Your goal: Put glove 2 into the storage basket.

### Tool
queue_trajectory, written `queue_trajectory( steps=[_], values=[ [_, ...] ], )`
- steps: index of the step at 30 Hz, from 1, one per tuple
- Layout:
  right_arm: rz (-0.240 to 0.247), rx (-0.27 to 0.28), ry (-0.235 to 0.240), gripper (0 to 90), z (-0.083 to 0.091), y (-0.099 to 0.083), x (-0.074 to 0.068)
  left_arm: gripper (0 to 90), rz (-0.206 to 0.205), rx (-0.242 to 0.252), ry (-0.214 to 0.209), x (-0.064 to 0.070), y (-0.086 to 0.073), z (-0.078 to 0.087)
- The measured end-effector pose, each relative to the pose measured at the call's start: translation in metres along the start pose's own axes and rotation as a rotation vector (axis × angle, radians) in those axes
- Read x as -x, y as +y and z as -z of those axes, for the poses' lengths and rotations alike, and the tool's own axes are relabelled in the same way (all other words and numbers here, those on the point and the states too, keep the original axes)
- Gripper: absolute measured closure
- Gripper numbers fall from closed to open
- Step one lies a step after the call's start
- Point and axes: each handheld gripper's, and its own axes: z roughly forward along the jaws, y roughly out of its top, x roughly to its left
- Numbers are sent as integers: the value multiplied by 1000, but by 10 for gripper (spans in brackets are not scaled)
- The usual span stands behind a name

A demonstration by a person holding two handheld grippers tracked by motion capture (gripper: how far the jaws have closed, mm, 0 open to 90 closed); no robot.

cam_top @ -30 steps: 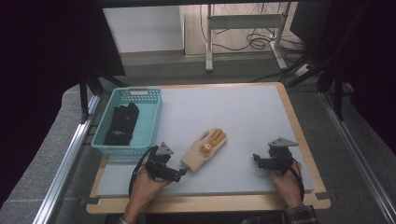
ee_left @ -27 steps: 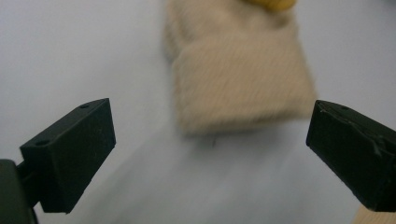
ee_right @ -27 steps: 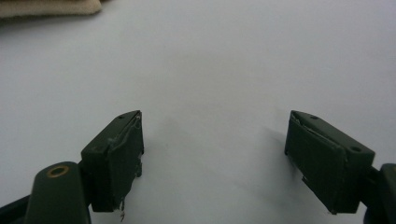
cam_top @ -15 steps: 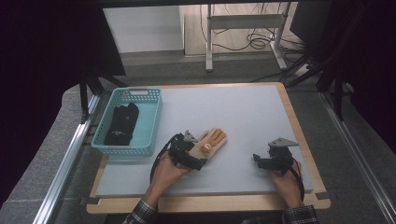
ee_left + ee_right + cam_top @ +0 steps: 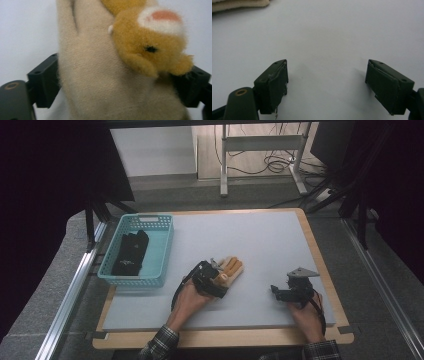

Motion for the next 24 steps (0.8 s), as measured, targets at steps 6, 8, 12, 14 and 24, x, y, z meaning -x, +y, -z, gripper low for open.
queue_trajectory(
  steps=[6,8,12,14,24],
  values=[
    [1,-1,0,180,0,0,0,335,4,11,-11,0,1,1],
    [2,-1,0,180,0,0,0,387,3,8,-18,-1,2,2],
    [2,-1,0,180,0,0,0,454,9,7,-27,-2,2,3],
    [2,-1,0,179,0,0,0,487,16,9,-32,-3,2,4],
    [2,-1,0,178,0,0,0,603,27,19,-62,-6,1,8]
  ],
)
